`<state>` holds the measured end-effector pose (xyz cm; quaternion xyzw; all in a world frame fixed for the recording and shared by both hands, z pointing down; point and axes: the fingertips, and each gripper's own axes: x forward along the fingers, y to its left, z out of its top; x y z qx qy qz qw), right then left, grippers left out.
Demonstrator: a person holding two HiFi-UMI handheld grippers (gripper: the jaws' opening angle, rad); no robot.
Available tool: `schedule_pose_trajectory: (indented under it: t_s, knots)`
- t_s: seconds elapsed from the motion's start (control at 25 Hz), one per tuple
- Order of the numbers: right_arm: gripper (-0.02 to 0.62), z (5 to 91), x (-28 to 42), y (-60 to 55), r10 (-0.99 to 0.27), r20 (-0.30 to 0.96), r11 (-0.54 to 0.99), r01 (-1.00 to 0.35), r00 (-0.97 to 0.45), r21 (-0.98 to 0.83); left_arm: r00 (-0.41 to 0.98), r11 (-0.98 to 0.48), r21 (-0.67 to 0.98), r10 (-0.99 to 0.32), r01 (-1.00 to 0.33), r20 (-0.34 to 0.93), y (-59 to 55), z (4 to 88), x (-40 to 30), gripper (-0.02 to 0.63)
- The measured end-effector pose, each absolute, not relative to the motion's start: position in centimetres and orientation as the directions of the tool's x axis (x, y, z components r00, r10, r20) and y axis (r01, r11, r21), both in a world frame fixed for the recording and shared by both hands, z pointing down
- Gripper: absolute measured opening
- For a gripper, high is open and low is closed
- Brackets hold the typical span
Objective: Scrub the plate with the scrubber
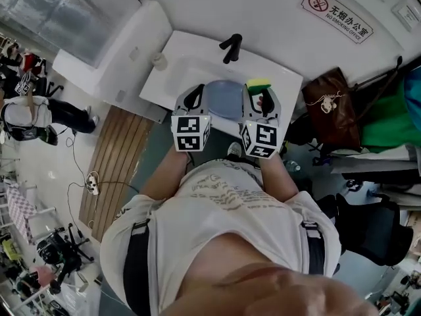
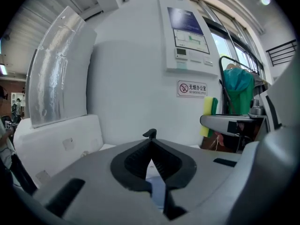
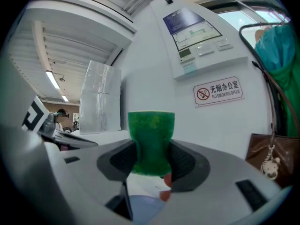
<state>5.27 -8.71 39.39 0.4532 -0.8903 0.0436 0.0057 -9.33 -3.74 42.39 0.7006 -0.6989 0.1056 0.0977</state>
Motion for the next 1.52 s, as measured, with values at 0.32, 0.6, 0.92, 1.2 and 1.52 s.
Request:
schedule_pose_trajectory:
  t_s: [0.32, 0.6, 0.92, 1.2, 1.52]
  knots:
    - [0.207, 41.0, 5.2, -14.5, -0.763, 0.084, 0.632, -0.767, -0.64, -0.111, -0.055, 0.057, -0.006, -0.933, -0.998, 0.357, -8.8, 44.4, -9.7, 0.021]
    - [0.209, 43.7, 5.2, -16.9, -0.711, 0.148, 0.675, -0.727, -0.687, -0.126, -0.028, 0.087, 0.104, -0.884, -0.991, 0.466, -10.9, 47.9, -10.0, 0.021]
    - [0.21, 46.1, 3.9, -17.0, -0.704, 0.205, 0.667, -0.732, -0.68, -0.141, -0.057, 0.091, 0.038, -0.85, -0.995, 0.523, -11.9, 49.7, -13.1, 0.021]
    - [0.212, 48.0, 2.4, -17.4, -0.749, 0.273, 0.603, -0.792, -0.604, -0.098, 0.06, -0.002, 0.093, -0.778, -0.996, 0.625, -13.8, 54.5, -15.4, 0.023]
    - [0.213, 48.5, 2.7, -17.9, -0.832, 0.32, 0.464, -0.885, -0.454, -0.05, 0.309, -0.162, 0.265, -0.584, -0.951, 0.751, -16.2, 61.2, -16.9, 0.023]
